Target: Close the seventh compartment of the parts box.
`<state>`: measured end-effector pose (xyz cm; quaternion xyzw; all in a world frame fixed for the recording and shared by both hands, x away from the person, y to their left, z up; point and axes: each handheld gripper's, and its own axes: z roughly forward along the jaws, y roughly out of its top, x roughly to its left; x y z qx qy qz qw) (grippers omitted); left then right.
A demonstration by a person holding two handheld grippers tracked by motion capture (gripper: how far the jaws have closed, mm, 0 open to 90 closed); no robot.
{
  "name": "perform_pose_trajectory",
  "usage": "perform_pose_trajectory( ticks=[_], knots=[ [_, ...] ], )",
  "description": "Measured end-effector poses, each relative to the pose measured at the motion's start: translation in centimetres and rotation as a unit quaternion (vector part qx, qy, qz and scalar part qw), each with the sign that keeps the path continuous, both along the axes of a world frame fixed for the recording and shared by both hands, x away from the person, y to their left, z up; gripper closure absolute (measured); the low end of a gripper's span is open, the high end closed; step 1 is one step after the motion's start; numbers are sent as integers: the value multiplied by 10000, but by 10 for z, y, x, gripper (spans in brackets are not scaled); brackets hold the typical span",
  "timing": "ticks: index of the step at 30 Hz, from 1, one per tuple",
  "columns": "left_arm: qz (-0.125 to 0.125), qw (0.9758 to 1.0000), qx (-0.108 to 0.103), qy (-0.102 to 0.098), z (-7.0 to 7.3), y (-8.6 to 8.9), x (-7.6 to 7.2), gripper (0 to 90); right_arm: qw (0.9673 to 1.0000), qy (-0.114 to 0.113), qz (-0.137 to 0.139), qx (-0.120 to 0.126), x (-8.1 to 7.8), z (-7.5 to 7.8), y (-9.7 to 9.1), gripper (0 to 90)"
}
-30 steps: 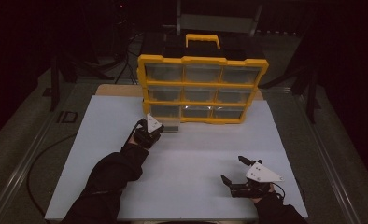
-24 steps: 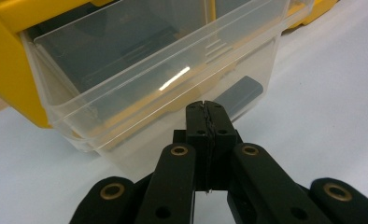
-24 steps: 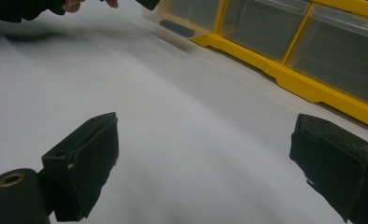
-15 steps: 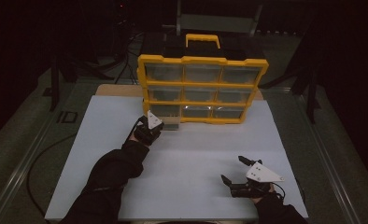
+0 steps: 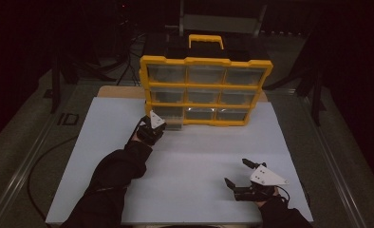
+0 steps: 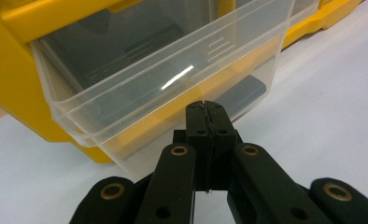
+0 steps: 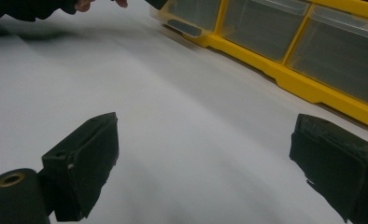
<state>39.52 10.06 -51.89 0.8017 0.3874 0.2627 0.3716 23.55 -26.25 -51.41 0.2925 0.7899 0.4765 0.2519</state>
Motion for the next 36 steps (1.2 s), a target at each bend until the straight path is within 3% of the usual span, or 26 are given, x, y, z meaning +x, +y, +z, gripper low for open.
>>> perform_pose_trajectory(
  ticks=[36],
  knots=[
    [211,9997,83,35,-4,-3,23,900,10000,-5,-33,4,0,0,-1,82]
  ],
)
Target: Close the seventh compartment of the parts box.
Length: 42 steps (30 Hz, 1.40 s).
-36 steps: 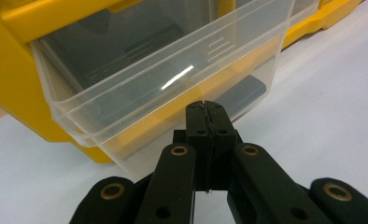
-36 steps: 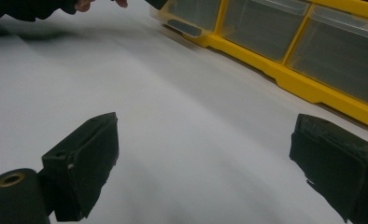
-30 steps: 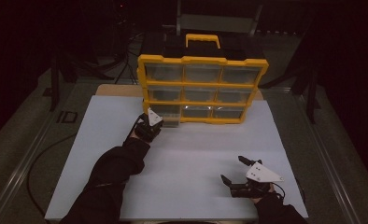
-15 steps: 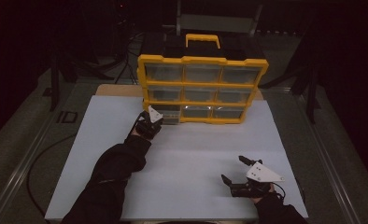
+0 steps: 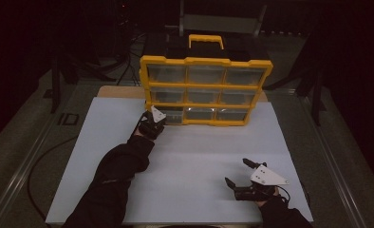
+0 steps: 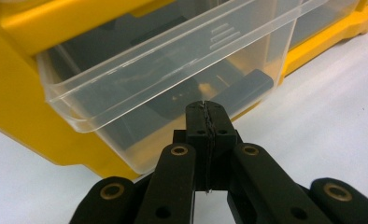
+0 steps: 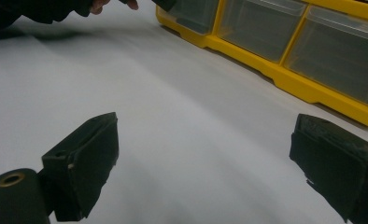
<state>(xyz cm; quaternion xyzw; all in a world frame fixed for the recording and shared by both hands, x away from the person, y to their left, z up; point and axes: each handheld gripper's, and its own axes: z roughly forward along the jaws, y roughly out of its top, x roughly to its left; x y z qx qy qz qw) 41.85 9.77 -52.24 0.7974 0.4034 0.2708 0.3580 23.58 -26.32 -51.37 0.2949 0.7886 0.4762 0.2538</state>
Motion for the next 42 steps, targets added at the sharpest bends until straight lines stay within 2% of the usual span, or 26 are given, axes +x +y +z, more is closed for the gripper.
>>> perform_pose_trajectory(
  ticks=[9,13,23,31,36,42],
  knots=[
    [54,10000,10,5,1,1,6,900,10000,10,2,2,0,0,0,82],
    [90,9999,-51,-9,0,1,7,900,10000,-13,-4,2,0,0,0,82],
    [144,9999,18,-17,1,0,13,900,10000,-16,-21,4,-1,0,0,82],
    [231,9997,-7,-18,0,0,18,900,10000,-30,-15,-14,0,0,0,82],
    [213,9997,80,-24,-1,0,21,900,10000,-35,-20,-37,0,0,0,82],
    [215,9997,55,76,1,1,18,900,10000,-44,-13,-50,-1,1,0,81]
  ],
)
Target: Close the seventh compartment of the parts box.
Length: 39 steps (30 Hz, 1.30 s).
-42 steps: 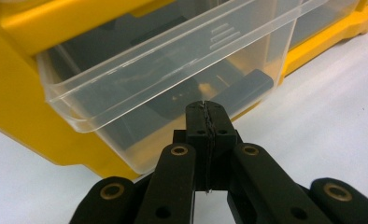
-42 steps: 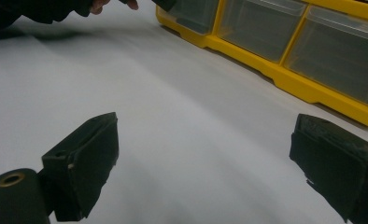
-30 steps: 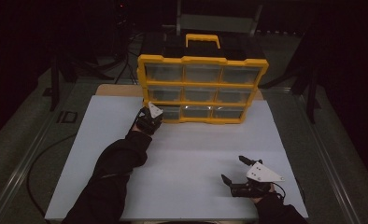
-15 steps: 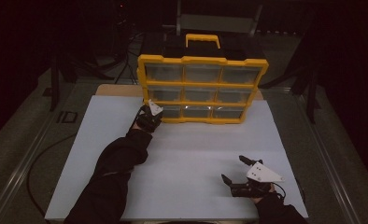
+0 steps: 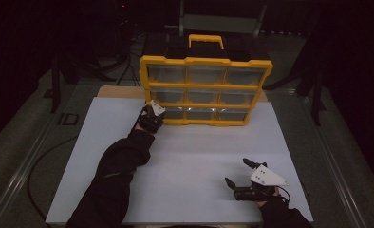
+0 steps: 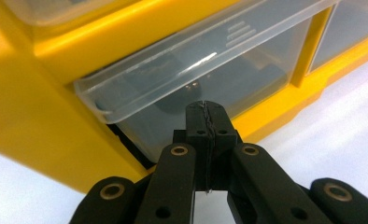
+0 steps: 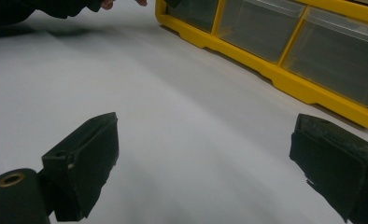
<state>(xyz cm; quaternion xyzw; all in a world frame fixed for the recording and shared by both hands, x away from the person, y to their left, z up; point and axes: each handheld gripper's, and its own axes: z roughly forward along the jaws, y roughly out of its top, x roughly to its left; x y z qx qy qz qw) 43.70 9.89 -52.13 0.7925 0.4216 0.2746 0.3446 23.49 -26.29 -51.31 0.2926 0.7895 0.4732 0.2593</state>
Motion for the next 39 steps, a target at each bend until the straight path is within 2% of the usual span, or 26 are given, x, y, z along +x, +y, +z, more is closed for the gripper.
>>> perform_pose_trajectory(
  ticks=[5,13,20,26,28,29,33,37,39],
  knots=[
    [-123,9999,34,27,3,-1,-7,900,10000,-8,-1,0,0,0,0,82],
    [-184,9997,-84,111,9,-3,-15,896,10000,1,-3,0,0,0,1,82],
    [-259,9996,-125,61,13,-4,-23,716,10000,10,-1,1,0,0,1,81],
    [-260,9993,-169,232,13,-4,-24,517,10000,20,-3,7,0,-1,1,82],
    [-227,9994,-145,216,13,-4,-25,460,10000,22,2,7,0,-1,1,82],
    [-256,9992,-205,244,14,-3,-25,446,10000,23,1,8,0,-1,1,82],
    [-272,9992,-215,217,17,-3,-26,362,10000,9,-2,1,1,-1,1,82],
    [-349,9986,-321,243,19,-1,-26,334,10000,2,-2,0,1,-1,1,82],
    [-356,9984,-349,252,20,0,-27,283,10000,11,-2,10,1,-1,1,82]
  ],
)
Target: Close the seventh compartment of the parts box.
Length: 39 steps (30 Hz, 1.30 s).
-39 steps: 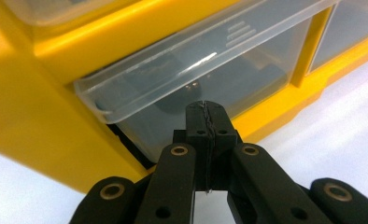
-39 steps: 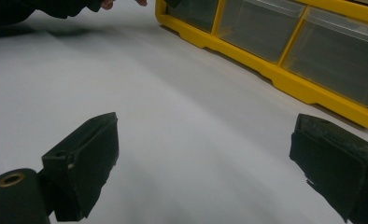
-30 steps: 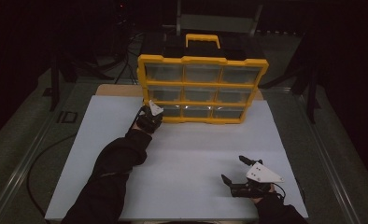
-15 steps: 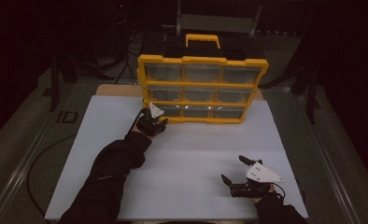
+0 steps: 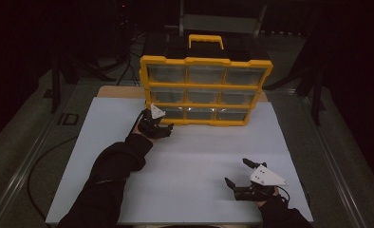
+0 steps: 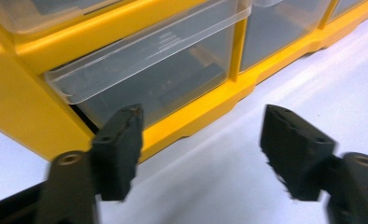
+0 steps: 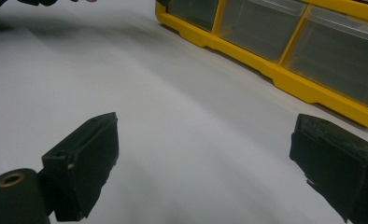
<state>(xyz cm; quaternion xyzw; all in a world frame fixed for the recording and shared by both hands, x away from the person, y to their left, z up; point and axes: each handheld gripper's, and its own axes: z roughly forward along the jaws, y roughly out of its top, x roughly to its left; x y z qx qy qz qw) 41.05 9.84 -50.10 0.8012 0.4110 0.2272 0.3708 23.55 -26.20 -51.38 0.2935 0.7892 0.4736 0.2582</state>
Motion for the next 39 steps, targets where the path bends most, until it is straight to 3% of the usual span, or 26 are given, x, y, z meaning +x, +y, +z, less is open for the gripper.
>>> perform_pose_trajectory(
  ticks=[12,15,27,30,39],
  knots=[
    [-339,9989,-241,199,2,3,1,5,10000,11,-7,20,0,0,-1,82],
    [-422,9984,-238,293,2,4,2,0,10000,22,7,9,1,-1,-1,82],
    [-557,9978,-248,271,4,6,2,0,10000,35,8,24,1,-2,-2,81],
    [-749,9961,-314,349,6,7,2,0,10000,40,4,28,1,-2,-2,82],
    [-1197,9918,-224,389,7,7,-2,0,10000,33,-6,8,1,-1,-2,81]
  ],
)
